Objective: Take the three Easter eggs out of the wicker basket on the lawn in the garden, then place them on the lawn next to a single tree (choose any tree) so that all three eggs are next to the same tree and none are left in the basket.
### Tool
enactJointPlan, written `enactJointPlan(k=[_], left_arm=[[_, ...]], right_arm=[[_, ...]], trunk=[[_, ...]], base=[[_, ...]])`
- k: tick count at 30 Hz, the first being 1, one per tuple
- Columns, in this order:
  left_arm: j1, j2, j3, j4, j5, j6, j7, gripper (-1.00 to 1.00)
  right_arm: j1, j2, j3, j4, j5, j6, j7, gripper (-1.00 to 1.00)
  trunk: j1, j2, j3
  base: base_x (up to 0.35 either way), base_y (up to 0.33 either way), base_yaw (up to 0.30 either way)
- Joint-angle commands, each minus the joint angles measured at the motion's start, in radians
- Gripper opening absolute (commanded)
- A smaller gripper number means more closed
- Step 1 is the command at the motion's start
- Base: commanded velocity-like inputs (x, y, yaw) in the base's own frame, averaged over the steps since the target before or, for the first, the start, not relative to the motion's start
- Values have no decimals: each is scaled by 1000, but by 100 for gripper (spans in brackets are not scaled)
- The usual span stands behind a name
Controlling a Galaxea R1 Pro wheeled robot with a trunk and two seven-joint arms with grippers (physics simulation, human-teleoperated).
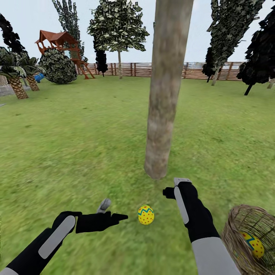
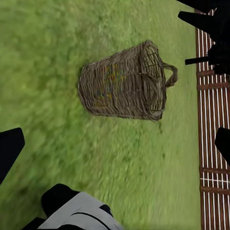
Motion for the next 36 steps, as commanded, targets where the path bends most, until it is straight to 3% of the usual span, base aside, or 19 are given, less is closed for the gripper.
enactJointPlan(k=[1, 14, 18, 22, 36], left_arm=[[-1, 1, -1, 0, -2, 1, -4, 100], [-1, 1, 0, -2, -2, 1, -6, 100], [-1, 2, 0, -3, -2, 1, -6, 100], [-1, 2, 0, -3, -2, 1, -6, 100], [-1, 1, -1, -6, -2, 1, -6, 100]], right_arm=[[-1, 1, -1, 0, -7, 3, -6, 100], [-1, 1, 2, -1, -7, 3, -4, 100], [-2, 1, 53, -1, -7, 3, -3, 100], [-2, 1, 67, -3, -7, 3, -3, 100], [-2, 1, 69, -6, -7, 3, -3, 100]], trunk=[[-1, 0, -1], [-1, 0, -1], [-1, 0, 1], [-1, 0, 6], [-1, 0, 25]], base=[[-276, -196, 0], [-276, -196, -159], [-276, -196, -228], [-239, -178, -175], [-19, -113, -163]])
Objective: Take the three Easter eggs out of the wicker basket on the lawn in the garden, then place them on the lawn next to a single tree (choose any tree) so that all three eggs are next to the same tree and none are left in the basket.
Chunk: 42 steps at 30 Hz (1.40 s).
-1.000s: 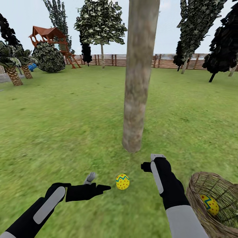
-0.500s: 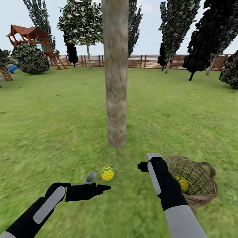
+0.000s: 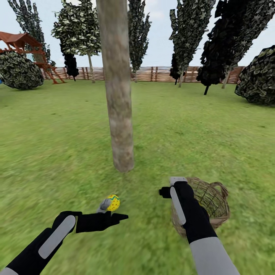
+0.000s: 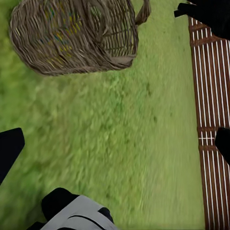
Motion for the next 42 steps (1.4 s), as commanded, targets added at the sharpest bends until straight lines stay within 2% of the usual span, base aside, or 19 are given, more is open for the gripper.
enactJointPlan(k=[1, 10, 25, 32, 42], left_arm=[[-1, 1, -1, 0, -2, 2, -4, 100], [-1, 1, -1, -2, -2, 2, -4, 100], [-1, 1, -1, -1, -2, 2, -3, 100], [-1, 2, -1, 3, -2, 2, -2, 100], [-1, 2, -1, 6, -1, 2, -2, 100]], right_arm=[[-1, 0, 1, 0, -7, 3, -7, 100], [-1, 0, 1, -1, -7, 3, -8, 100], [0, 0, 3, 0, -7, 3, -7, 100], [1, 0, 3, 1, -7, 3, -7, 100], [1, 0, 4, 1, -7, 3, -7, 100]], trunk=[[0, 0, 0], [0, 0, 12], [0, 0, 12], [0, 0, 12], [0, 0, 12]], base=[[0, -195, -162], [0, -200, -158], [37, -210, -7], [124, -211, 209], [-140, -129, 278]])
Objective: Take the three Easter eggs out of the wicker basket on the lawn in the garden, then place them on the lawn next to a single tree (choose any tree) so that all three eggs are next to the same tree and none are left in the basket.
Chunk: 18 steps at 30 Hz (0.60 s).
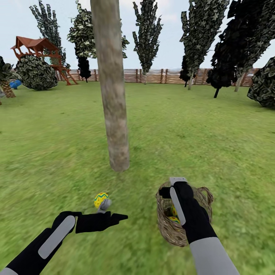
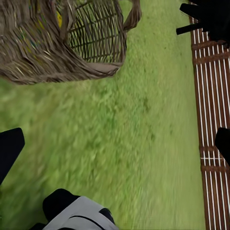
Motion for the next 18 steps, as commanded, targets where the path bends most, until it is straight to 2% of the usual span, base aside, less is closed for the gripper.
enactJointPlan(k=[1, 6, 18], left_arm=[[-1, 1, -2, 0, -2, 1, -4, 100], [-1, 0, -2, -2, -4, 1, -3, 100], [-1, -1, -3, -3, -4, 1, -3, 100]], right_arm=[[0, 0, 1, -1, -7, 4, -7, 100], [0, 0, 2, -1, -7, 4, -7, 100], [0, 0, 2, 0, -7, 4, -7, 100]], trunk=[[0, 0, -1], [0, 0, -1], [0, 0, -1]], base=[[-4, -2, 279], [-1, -176, 279], [0, -296, 274]])
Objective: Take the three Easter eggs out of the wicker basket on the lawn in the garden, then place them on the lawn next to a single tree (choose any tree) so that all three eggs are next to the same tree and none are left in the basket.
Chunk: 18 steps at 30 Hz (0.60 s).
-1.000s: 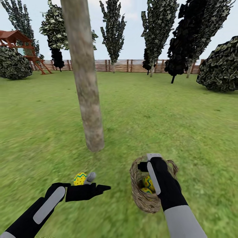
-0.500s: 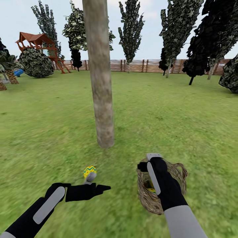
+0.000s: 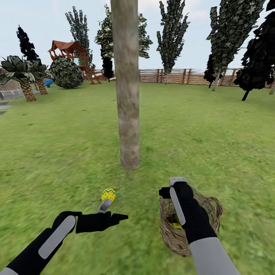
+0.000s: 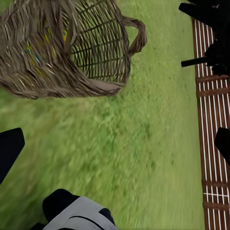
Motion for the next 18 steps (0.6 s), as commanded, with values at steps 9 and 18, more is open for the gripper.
enactJointPlan(k=[9, 18], left_arm=[[-1, 1, -1, -3, -2, 2, -5, 100], [-1, 2, 0, -3, -2, 2, -7, 100]], right_arm=[[0, 0, 0, -1, -7, 3, -7, 100], [-1, 0, -6, 1, -67, 3, -4, 100]], trunk=[[0, 0, -1], [0, 0, -1]], base=[[0, -283, 132], [113, -71, 3]])
